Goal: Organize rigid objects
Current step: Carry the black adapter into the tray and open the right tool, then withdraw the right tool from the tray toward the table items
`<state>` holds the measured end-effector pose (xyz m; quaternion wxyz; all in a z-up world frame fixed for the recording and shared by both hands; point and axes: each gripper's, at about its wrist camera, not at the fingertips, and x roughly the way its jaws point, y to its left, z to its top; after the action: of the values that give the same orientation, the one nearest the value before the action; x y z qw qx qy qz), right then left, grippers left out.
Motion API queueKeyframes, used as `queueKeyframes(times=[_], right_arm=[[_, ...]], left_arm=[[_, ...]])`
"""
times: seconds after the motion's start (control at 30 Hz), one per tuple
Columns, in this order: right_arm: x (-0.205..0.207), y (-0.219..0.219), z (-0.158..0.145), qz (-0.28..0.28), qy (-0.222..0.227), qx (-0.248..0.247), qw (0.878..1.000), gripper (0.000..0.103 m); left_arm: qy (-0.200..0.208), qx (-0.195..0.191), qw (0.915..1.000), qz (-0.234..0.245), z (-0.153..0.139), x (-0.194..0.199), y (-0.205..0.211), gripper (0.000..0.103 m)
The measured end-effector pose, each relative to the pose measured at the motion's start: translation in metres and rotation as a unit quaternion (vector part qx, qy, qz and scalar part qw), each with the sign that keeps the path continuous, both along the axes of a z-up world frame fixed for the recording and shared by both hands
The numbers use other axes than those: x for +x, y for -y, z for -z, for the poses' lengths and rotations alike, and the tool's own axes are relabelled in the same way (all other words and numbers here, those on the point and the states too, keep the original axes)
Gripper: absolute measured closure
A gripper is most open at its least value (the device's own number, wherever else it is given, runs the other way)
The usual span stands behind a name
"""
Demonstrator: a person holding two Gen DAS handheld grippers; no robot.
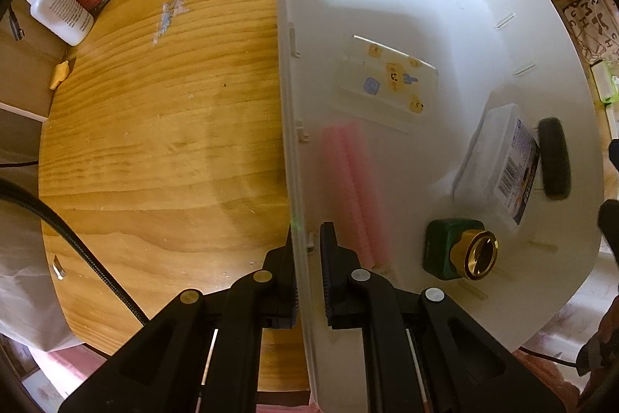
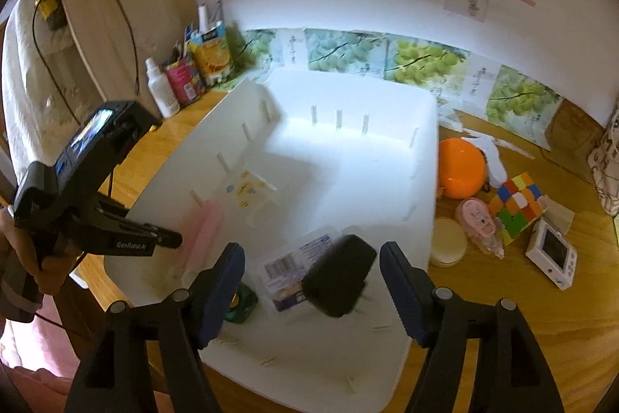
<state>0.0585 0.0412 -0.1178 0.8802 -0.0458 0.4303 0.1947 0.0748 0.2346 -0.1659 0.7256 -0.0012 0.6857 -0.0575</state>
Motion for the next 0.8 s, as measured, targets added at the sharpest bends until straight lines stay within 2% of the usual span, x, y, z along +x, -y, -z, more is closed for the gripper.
queueKeyframes(times=[0.17, 0.4, 0.8], right_arm=[[0.003, 0.018, -0.004, 0.033, 0.012, 0.004, 0.999, 0.023], [0.009, 0.052, -0.007, 0.091, 0.018, 0.005, 0.996, 0.022], [0.027, 0.129, 0.001, 0.209, 0.006, -0.010, 0.978, 0.021]], left_arm=[[0.000, -0.002, 1.0000, -0.004, -0.004, 0.001, -0.001, 0.094], [0.000, 0.002, 1.0000, -0.007, -0.008, 0.004, -0.002, 0.094], [-0.013, -0.007, 0.9996, -0.022, -0.009, 0.009, -0.007, 0.097]])
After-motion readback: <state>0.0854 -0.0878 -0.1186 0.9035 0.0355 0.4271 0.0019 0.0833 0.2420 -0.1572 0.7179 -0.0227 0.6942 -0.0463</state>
